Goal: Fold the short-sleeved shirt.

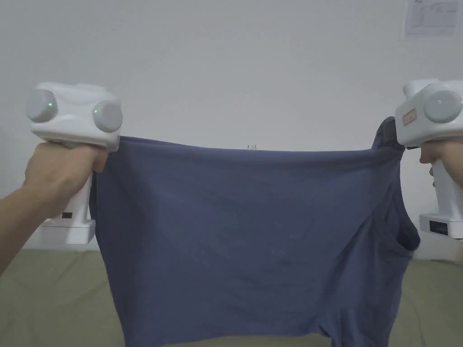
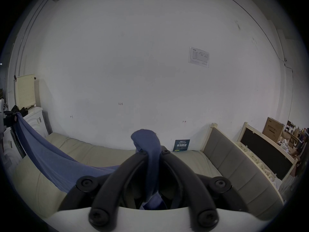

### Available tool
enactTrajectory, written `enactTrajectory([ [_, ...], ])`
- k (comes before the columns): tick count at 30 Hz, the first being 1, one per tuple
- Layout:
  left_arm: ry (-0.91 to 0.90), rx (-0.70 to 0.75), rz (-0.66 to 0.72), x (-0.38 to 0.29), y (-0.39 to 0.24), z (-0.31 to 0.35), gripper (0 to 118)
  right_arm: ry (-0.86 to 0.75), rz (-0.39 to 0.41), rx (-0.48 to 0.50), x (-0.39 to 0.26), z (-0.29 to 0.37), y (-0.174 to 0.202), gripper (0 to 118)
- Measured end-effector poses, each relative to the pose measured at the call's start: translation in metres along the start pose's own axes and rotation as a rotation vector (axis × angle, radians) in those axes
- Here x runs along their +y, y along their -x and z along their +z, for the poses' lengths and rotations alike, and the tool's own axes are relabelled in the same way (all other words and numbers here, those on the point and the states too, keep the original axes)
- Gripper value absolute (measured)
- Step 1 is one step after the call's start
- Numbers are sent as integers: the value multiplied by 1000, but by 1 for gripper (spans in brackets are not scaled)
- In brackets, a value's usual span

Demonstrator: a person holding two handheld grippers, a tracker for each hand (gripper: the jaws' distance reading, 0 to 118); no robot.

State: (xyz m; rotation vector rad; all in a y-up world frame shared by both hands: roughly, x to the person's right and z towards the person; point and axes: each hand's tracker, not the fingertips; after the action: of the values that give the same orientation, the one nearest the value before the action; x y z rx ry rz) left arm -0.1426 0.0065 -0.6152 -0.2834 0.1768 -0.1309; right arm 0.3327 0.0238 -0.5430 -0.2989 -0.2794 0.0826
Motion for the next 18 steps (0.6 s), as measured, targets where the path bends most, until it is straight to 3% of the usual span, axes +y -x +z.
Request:
enactTrajectory([
  [10, 69, -33, -45, -66, -31, -40, 4, 123, -15, 10, -74, -54, 5, 7],
  [18, 285, -140, -64, -224, -37, -28, 4, 330, -33, 86, -227, -44, 5, 7],
])
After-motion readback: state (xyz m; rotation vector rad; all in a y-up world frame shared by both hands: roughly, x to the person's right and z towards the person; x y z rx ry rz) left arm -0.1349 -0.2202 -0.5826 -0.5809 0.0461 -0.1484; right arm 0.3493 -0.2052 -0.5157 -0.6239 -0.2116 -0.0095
